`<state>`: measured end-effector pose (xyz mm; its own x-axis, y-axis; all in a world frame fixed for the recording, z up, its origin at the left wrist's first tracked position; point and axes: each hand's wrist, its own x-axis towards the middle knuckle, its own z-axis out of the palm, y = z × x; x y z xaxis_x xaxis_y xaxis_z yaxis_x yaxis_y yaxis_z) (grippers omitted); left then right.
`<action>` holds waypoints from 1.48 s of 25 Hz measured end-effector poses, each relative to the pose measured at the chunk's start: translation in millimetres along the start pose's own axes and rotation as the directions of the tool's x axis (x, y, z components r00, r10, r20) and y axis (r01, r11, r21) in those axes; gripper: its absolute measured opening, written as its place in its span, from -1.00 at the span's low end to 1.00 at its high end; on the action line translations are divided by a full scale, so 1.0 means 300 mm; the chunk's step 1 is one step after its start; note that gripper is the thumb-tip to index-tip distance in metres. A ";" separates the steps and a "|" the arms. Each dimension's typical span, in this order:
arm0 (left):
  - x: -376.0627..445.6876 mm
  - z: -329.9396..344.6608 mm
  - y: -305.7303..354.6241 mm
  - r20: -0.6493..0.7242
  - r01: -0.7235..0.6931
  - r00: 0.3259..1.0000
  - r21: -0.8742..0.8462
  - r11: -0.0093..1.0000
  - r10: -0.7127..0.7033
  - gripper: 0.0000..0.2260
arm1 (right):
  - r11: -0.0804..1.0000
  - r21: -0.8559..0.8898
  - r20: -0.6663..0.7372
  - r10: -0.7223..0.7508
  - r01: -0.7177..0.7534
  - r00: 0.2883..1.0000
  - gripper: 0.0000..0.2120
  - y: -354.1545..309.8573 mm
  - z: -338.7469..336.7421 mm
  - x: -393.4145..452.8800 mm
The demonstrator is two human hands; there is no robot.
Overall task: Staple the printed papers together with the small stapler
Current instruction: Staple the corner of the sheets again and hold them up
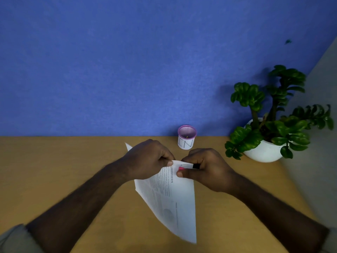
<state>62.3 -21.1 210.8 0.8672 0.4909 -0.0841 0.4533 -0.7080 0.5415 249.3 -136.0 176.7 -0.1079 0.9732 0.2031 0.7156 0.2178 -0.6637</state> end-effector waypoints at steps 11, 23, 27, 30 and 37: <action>0.015 0.040 -0.115 -0.086 0.193 0.974 -0.185 0.964 -0.212 -0.87 | 0.821 0.447 -0.177 0.472 -0.356 0.864 -0.73 0.242 0.055 -0.040; -0.038 0.074 -0.194 -0.263 0.246 0.869 -0.503 0.829 -0.418 -0.82 | 0.477 0.091 -0.284 0.854 -0.874 0.436 -0.73 0.528 0.367 -0.203; -0.055 0.065 -0.191 -0.303 0.192 0.834 -0.626 0.756 -0.462 -0.85 | 0.467 0.028 -0.251 0.859 -0.884 0.446 -0.74 0.547 0.400 -0.210; -0.069 0.058 -0.201 -0.297 0.117 0.836 -0.725 0.679 -0.461 -0.83 | 0.452 -0.017 -0.257 0.860 -0.892 0.440 -0.71 0.548 0.401 -0.209; -0.063 0.038 -0.230 -0.329 -0.038 0.847 -0.820 0.571 -0.417 -0.78 | 0.612 0.713 -0.121 0.589 -0.343 0.799 -0.45 0.367 0.288 -0.067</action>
<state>17.0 13.0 165.5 0.4780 0.8781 -0.0213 0.0565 -0.0065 0.9984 270.7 -125.3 37.4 0.4185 0.8972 -0.1410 -0.0171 -0.1475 -0.9889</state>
